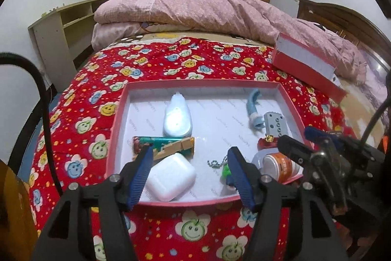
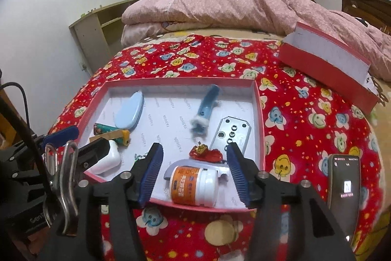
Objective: Organize rigid objects
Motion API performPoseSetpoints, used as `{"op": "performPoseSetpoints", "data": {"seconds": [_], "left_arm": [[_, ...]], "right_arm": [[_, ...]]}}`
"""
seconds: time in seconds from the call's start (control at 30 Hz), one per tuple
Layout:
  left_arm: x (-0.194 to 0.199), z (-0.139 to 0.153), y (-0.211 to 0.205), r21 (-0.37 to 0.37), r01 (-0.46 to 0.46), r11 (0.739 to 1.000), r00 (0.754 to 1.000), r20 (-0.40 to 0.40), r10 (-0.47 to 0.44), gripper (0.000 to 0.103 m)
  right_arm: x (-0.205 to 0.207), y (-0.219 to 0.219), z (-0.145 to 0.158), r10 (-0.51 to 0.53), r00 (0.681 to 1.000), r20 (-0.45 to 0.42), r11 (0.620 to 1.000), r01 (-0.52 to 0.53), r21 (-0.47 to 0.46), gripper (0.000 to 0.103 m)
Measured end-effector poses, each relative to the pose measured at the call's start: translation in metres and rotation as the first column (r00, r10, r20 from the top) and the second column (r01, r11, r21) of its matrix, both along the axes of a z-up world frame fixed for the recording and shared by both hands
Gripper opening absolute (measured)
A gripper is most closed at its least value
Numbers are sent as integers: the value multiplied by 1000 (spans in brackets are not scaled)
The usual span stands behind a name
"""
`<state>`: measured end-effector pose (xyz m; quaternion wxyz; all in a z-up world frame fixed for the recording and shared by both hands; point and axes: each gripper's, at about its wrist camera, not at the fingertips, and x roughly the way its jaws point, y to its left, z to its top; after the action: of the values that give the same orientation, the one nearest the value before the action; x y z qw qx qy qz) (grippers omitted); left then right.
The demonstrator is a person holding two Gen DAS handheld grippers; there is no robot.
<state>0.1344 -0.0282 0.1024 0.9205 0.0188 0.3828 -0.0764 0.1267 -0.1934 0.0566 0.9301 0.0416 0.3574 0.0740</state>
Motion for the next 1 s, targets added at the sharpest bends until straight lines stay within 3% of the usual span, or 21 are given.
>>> {"op": "performPoseSetpoints", "data": {"seconds": [0.37,0.67,1.0], "left_arm": [[-35,-3,14,-3,-50,999,998,-30,50,67],[-65,-26,19,0,-71,997,993,-93,71,67],[-66,-48,23,22,-105,994,985,-136,107,67]], "right_arm": [[-38,8,5,7,1000,19,1000,-7,-3,59],[-71,13,-21,-8,999,-44,1000,7,-9,59],[-74,15,-49,-39,993,-112,998,34,-45,59]]}}
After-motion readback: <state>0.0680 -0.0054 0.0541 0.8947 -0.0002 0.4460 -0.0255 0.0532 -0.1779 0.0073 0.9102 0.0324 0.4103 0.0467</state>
